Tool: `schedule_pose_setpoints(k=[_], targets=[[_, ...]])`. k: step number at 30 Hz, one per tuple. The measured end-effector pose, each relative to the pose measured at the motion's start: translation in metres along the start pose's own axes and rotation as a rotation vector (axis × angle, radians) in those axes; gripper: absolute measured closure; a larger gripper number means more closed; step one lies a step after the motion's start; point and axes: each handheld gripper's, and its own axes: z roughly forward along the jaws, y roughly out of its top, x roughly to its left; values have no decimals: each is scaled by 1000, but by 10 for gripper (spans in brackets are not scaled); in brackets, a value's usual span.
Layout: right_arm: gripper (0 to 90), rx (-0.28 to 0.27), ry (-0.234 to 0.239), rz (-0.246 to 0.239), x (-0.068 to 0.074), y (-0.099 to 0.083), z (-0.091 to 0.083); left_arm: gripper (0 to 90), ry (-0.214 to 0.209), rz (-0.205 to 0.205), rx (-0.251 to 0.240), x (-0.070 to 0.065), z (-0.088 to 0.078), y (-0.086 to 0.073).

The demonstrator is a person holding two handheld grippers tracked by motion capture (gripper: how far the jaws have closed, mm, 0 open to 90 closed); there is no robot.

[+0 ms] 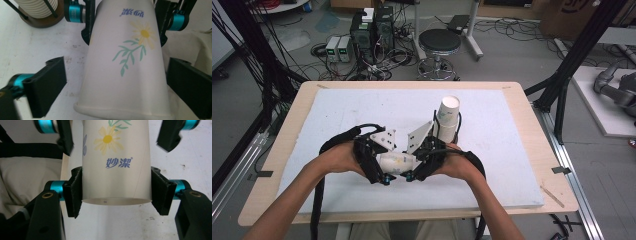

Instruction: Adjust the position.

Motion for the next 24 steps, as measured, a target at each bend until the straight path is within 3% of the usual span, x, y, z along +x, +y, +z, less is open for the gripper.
schedule_pose_setpoints(k=[14,20,24], targets=[[366,-7,-1,13,-1,-4,-1,17,9,-33,-50,2,-3,-9],[366,-8,-7,17,0,-5,-3,17,24,-46,-106,3,-13,-14],[366,-15,-16,22,0,-7,-6,17,46,-67,-182,4,-21,-19]])
